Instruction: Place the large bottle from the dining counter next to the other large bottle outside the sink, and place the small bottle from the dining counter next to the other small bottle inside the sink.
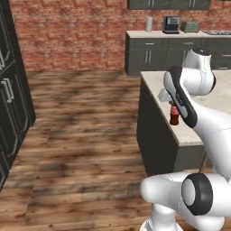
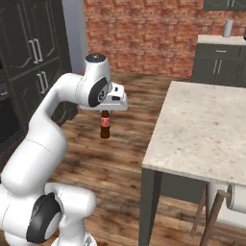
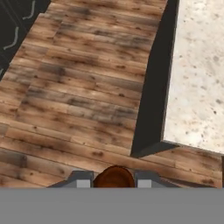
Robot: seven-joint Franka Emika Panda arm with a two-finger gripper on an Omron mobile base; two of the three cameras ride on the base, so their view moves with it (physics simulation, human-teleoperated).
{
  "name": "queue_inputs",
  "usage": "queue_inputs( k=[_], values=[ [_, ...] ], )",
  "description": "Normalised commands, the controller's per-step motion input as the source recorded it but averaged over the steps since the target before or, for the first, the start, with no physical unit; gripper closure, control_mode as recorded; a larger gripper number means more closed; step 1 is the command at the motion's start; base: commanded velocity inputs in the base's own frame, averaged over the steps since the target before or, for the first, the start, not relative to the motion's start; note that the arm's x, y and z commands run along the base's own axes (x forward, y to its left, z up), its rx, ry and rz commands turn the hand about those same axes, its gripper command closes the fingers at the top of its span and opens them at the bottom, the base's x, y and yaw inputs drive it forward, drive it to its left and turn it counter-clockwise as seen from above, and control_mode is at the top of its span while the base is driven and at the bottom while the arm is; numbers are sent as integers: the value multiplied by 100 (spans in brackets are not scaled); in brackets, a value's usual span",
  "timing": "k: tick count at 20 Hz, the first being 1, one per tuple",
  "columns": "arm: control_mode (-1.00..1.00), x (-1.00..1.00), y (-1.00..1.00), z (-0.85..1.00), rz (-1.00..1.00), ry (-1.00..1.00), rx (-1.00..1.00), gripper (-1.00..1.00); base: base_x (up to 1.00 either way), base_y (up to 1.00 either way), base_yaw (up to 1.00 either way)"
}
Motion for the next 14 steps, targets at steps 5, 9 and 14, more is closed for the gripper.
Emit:
queue_inputs(
  k=[5,9,14],
  values=[
    [100,0,0,0,0,0,0,100,17,94,-4],
    [100,0,0,0,0,0,0,100,75,64,-6],
    [100,0,0,0,0,0,0,100,95,44,-3]
  ],
)
